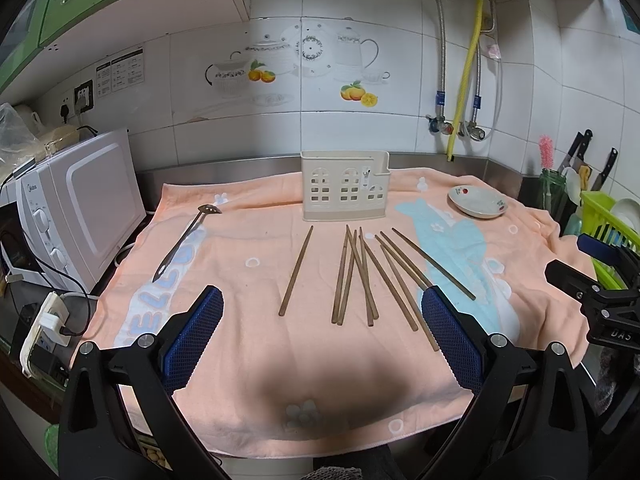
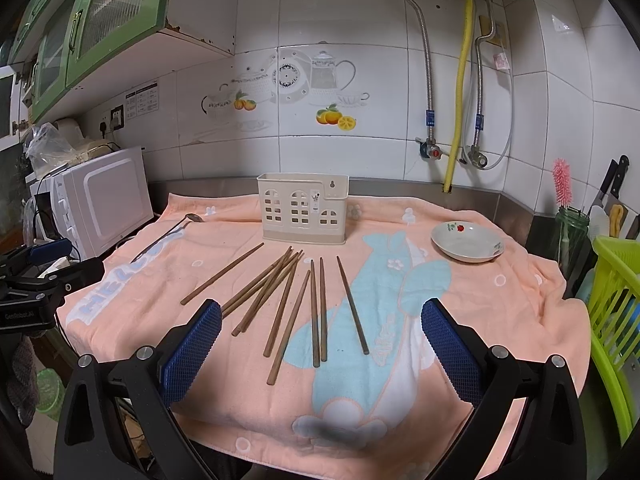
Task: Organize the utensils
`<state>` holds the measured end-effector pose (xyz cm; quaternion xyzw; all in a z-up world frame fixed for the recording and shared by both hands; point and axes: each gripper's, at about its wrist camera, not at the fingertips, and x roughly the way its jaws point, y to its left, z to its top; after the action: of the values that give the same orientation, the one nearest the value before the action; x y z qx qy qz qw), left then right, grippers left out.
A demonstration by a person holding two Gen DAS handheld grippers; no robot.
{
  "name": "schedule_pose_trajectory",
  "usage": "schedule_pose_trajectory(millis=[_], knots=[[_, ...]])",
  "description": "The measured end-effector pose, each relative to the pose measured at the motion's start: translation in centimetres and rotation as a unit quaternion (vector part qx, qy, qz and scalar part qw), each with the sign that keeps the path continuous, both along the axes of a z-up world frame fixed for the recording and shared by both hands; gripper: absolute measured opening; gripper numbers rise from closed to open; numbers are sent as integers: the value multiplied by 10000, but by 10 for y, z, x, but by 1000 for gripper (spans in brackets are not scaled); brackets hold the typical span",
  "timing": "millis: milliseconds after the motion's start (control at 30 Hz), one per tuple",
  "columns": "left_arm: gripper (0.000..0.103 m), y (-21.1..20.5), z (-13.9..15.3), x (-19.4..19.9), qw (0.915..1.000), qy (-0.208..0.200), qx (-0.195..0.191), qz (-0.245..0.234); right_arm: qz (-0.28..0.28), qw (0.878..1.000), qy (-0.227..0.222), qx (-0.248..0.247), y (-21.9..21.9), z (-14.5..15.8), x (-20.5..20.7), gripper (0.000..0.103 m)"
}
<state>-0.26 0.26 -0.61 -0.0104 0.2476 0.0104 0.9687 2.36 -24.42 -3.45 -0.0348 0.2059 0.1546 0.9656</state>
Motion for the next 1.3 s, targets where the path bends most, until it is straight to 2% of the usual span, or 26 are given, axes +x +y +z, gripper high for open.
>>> schedule_pose_trajectory(millis=[567,1300], knots=[[98,3,-10,15,9998,168,-49,25,16,9999,157,-42,6,-9,14,97],[98,12,-43,60,9971,738,-133,107,92,9978,647,-139,15,-40,55,97]])
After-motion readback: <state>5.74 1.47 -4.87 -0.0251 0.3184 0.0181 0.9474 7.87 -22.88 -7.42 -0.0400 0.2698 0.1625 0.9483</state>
